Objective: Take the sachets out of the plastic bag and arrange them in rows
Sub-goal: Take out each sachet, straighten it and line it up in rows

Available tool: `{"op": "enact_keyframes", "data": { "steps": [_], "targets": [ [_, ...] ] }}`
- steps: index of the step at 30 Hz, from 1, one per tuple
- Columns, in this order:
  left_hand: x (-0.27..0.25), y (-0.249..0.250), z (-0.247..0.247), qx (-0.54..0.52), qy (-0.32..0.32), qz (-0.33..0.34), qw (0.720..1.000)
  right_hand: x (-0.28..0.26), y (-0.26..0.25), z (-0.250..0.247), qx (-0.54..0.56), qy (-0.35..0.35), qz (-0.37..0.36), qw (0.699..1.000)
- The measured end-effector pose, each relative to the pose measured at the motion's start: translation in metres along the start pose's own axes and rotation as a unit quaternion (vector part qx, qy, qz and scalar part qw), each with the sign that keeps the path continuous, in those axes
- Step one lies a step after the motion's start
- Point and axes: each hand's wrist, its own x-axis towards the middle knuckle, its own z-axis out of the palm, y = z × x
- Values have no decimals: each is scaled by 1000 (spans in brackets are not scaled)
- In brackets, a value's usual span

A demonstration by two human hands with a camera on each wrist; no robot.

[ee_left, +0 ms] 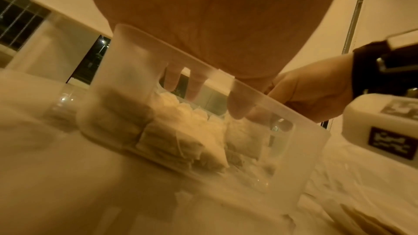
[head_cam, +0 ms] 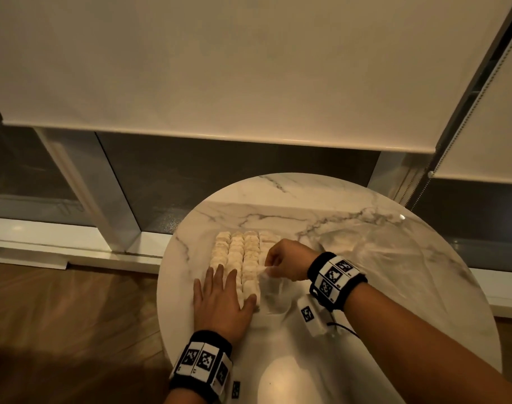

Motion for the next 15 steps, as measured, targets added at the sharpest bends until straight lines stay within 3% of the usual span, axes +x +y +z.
{"op": "enact_keyframes", "data": {
  "steps": [7, 15],
  "targets": [
    [-2, 1, 2, 22, -1, -2, 1000, 20, -8, 1, -136, -36, 5, 990],
    [-2, 1, 4, 20, 9, 3, 1000, 37, -13, 0, -219, -46, 0, 975]
  ]
}}
